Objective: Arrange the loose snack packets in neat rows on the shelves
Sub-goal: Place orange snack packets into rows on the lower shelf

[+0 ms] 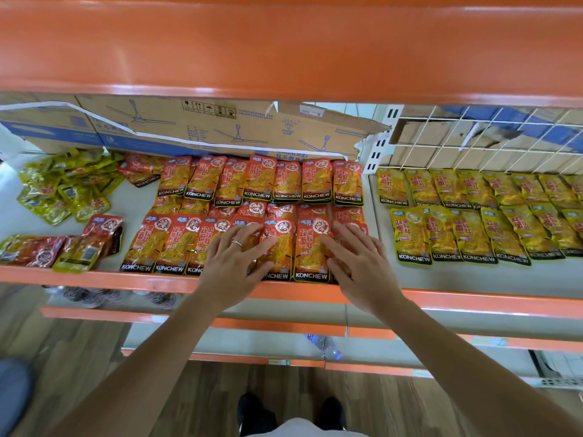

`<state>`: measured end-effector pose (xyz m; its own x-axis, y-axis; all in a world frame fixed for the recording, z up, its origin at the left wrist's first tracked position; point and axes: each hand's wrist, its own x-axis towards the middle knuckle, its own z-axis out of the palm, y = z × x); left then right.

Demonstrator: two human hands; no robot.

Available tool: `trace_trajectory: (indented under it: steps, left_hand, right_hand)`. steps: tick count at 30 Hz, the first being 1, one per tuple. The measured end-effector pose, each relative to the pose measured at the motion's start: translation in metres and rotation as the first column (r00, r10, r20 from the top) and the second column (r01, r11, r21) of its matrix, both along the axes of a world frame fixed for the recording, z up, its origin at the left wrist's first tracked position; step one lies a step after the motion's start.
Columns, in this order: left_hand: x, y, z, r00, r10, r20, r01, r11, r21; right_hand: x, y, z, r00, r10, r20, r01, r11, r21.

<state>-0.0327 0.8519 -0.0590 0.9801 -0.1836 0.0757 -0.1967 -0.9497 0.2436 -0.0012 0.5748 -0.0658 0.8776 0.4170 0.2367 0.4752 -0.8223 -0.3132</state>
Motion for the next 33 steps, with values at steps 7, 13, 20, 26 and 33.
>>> trace_trajectory:
  steps: [7,13,20,26,33]
  left_hand:
    - [-0.001,0.0,-0.001,1.0,-0.001,-0.009,0.001,1.0,-0.004]
    - [-0.004,0.001,0.007,0.985,0.168,-0.024,-0.166,0.927,-0.336]
    - [-0.002,0.006,0.002,0.995,0.1,-0.02,-0.101,0.933,-0.346]
    - [-0.004,0.007,0.001,0.997,0.074,-0.009,-0.073,0.936,-0.345]
    - [-0.017,-0.004,0.011,0.981,0.194,0.022,-0.174,0.917,-0.358]
  right_hand:
    - [0.0,0.001,0.004,0.973,-0.211,-0.099,0.226,0.956,0.186]
    - [-0.001,0.002,0.004,0.965,-0.231,-0.122,0.255,0.931,0.259]
    - [0.001,0.002,0.002,0.964,-0.227,-0.138,0.251,0.949,0.193]
    - [0.0,0.003,0.003,0.963,-0.235,-0.133,0.255,0.953,0.163]
    - [-0.001,0.0,0.008,0.967,-0.219,-0.131,0.234,0.965,0.119]
